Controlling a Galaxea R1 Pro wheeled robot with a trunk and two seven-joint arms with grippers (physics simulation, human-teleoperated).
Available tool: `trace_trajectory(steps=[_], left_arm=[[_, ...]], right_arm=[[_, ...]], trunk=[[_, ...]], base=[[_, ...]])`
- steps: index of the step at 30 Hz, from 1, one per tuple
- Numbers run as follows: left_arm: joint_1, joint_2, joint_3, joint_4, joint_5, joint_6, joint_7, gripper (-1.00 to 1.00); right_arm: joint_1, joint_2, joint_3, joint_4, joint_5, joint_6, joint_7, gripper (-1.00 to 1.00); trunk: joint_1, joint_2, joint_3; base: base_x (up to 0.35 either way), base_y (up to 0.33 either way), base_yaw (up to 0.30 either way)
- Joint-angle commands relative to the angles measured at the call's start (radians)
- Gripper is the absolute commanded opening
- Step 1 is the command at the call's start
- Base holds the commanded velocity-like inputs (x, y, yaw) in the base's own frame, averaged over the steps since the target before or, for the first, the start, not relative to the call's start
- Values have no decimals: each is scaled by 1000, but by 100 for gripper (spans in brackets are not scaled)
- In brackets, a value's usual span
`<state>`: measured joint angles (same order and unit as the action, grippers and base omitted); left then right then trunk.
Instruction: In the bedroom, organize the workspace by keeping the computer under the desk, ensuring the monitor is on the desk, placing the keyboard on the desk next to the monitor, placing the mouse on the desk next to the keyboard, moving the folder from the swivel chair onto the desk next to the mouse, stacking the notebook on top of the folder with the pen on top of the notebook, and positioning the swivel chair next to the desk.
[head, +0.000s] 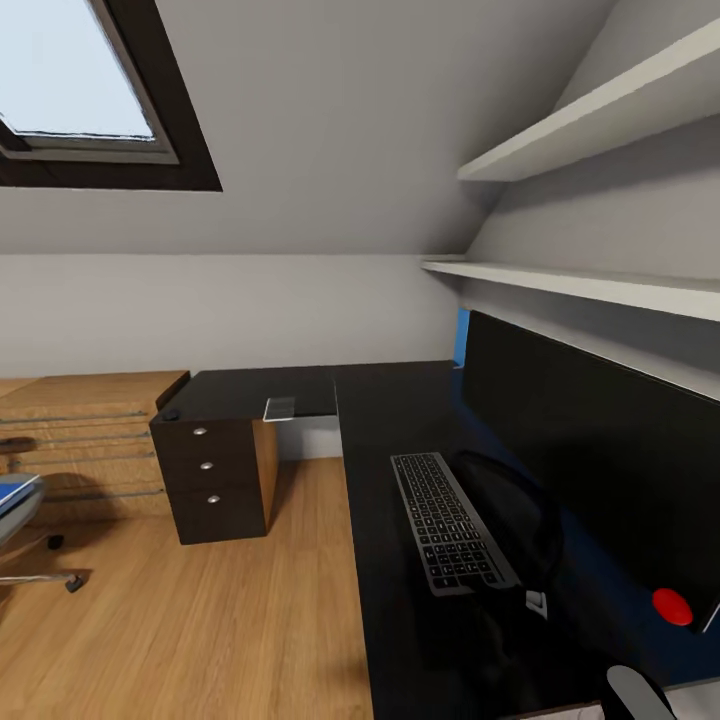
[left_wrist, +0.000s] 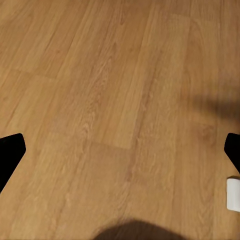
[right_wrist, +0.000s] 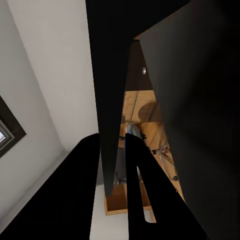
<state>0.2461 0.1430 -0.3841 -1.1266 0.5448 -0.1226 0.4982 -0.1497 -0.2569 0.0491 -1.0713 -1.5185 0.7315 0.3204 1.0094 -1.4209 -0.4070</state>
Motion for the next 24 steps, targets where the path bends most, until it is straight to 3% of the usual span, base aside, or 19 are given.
trace_trajectory(steps=[1,5,19,24], left_arm=[[-1,1,-4,-1,10,-8,5,100],[-1,1,-4,-1,10,-7,5,100],[0,1,-6,15,12,-9,3,100],[-1,2,-7,16,11,-11,2,100]], right_arm=[[-1,-1,2,1,-3,2,6,-100],[-1,-1,2,1,-3,2,6,-100],[-1,-1,2,1,-3,2,6,-100],[-1,-1,2,1,-3,2,6,-100]], trunk=[[4,-8,-4],[19,-36,-17],[19,-36,-17],[19,-36,-17]], base=[[0,0,0],[0,0,0],[0,-2,0],[19,-150,0]])
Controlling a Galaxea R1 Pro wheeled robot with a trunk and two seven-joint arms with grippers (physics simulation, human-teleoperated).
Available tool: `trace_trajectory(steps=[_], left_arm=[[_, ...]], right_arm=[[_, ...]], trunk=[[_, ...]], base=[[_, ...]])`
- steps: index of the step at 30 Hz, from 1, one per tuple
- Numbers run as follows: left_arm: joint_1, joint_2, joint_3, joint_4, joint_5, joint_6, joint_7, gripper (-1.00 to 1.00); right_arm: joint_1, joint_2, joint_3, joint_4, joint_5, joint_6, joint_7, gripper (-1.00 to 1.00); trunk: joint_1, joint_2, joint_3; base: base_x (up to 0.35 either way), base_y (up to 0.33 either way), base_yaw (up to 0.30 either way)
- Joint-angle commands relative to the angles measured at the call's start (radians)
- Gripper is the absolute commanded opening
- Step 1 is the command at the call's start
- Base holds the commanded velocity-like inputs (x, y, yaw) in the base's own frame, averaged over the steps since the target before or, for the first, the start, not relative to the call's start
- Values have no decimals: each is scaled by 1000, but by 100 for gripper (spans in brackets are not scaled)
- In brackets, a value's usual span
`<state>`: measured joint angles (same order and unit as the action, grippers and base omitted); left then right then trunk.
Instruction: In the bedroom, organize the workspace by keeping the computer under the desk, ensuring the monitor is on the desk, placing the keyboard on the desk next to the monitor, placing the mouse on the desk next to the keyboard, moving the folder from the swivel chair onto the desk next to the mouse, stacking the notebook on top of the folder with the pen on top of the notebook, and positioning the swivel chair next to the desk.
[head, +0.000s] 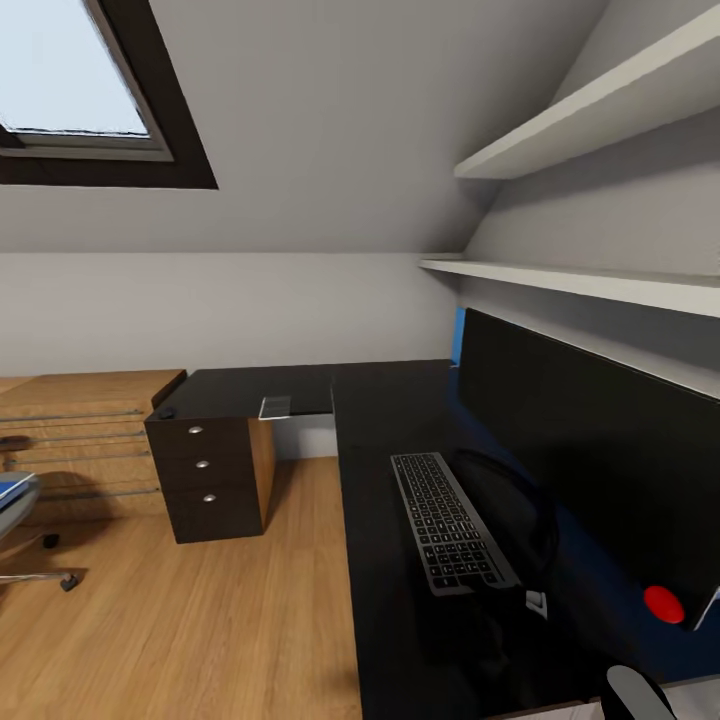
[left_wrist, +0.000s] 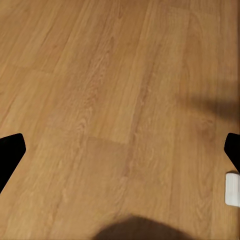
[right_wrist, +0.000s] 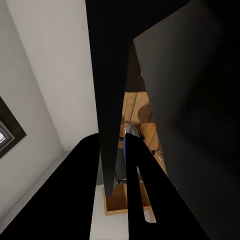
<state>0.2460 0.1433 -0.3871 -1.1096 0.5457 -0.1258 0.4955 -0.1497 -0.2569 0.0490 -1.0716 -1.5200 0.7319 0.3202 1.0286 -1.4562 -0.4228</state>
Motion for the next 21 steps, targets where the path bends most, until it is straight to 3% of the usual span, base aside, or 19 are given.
trace_trajectory(steps=[1,21], left_arm=[[0,2,-4,-1,11,-8,5,100],[-1,2,-4,5,12,-9,6,100]], right_arm=[[-1,-1,2,1,-2,1,7,-100],[-1,-1,2,1,-2,1,7,-100]], trunk=[[0,-1,-1],[0,-1,-1]], base=[[11,-59,0],[37,-5,0]])
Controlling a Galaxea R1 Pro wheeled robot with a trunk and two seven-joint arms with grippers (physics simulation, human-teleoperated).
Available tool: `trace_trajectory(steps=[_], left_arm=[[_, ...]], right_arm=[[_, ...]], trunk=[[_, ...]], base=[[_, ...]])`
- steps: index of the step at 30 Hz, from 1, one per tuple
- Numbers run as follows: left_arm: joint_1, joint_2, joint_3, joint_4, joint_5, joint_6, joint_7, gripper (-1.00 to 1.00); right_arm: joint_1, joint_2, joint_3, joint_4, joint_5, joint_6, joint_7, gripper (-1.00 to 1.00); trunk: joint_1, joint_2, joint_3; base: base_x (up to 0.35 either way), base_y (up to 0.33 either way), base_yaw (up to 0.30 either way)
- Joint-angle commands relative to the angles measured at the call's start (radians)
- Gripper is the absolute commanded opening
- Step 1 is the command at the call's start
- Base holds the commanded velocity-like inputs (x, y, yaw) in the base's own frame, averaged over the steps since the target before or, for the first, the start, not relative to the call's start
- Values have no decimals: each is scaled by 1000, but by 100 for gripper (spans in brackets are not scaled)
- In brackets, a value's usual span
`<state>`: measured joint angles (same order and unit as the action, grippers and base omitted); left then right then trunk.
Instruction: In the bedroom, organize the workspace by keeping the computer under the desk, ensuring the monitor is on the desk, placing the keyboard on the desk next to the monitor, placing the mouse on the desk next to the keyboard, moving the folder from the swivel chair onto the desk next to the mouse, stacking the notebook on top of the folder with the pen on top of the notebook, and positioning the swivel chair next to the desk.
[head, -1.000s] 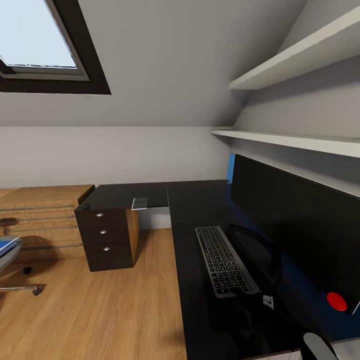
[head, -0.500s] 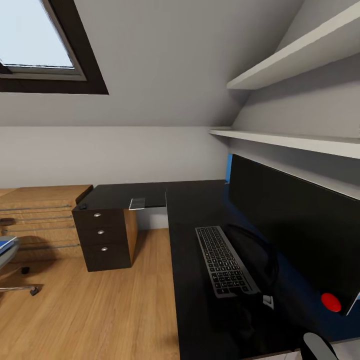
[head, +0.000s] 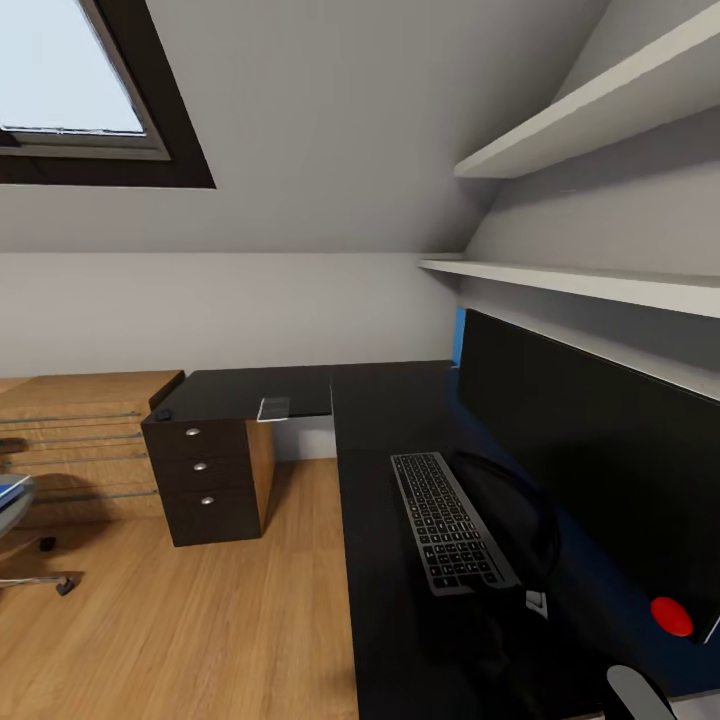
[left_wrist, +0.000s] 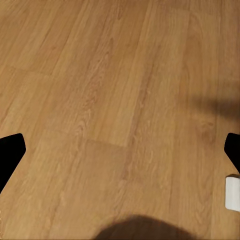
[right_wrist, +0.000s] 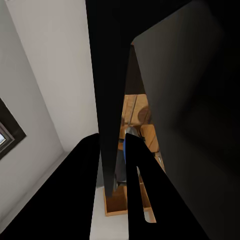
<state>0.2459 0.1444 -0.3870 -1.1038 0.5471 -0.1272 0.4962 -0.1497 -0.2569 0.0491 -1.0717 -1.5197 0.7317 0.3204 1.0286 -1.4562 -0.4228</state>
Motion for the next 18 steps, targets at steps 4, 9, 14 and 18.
trace_trajectory(steps=[4,9,14,18], left_arm=[[-1,1,-4,3,10,-8,5,100],[-1,1,-4,5,10,-8,5,100],[-1,1,-4,5,11,-8,5,100],[-1,1,-4,5,11,-8,5,100]], right_arm=[[-1,-1,2,1,-2,2,6,-100],[-1,-1,2,0,-2,2,6,-100],[-1,-1,2,0,-2,2,6,-100],[-1,-1,2,0,-1,2,5,-100]], trunk=[[0,-1,-1],[0,-1,-1],[0,-1,-1],[0,-1,-1]], base=[[11,0,0],[1,0,0],[0,0,0],[0,0,0]])
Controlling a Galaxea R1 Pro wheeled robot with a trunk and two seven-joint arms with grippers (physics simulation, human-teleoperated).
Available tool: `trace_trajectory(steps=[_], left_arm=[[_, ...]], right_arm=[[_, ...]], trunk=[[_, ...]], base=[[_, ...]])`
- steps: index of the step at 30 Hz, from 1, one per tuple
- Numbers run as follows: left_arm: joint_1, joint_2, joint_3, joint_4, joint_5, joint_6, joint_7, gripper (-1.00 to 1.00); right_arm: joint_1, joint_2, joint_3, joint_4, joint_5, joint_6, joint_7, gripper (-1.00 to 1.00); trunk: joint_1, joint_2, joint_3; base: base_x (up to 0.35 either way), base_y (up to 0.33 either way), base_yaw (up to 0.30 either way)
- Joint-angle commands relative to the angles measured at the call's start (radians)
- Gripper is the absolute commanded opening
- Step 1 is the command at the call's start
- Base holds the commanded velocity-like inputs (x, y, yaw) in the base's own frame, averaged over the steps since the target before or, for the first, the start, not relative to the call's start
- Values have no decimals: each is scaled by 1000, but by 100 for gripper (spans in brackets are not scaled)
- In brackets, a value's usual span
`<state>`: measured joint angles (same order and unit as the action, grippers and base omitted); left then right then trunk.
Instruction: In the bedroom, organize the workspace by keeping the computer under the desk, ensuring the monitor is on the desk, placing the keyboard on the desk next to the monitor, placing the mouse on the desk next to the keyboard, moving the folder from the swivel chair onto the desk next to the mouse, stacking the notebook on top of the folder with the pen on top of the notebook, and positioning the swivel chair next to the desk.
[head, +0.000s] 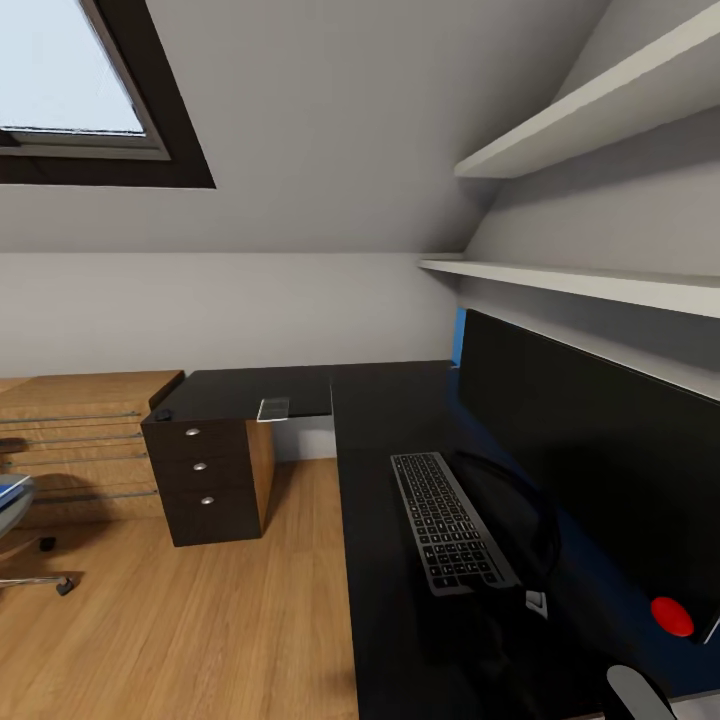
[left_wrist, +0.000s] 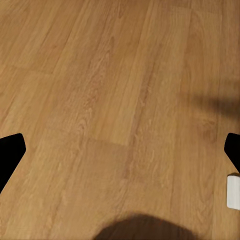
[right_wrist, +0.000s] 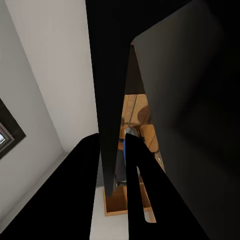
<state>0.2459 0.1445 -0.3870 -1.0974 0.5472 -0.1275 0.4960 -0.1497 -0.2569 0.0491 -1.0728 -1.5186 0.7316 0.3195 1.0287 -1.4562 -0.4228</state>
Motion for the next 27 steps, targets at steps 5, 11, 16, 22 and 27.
trace_trajectory(steps=[5,11,16,22,27], left_arm=[[-1,1,-4,-1,9,-9,6,100],[-1,1,-4,-1,6,-9,6,100],[-1,1,-4,-1,5,-9,6,100],[-1,1,-4,-1,5,-10,6,100],[-1,1,-4,-1,5,-11,6,100]], right_arm=[[-1,-1,2,1,-2,3,6,100],[-1,-1,2,1,-2,3,6,100],[-1,-1,2,1,-2,2,6,100],[-1,-1,2,1,-3,3,6,100],[-1,-1,2,1,-3,3,6,100]], trunk=[[0,-1,-1],[0,-1,-1],[0,-1,-1],[0,-1,-1],[0,-1,-1]], base=[[0,0,0],[0,0,0],[0,0,0],[0,0,0],[0,-109,0]])
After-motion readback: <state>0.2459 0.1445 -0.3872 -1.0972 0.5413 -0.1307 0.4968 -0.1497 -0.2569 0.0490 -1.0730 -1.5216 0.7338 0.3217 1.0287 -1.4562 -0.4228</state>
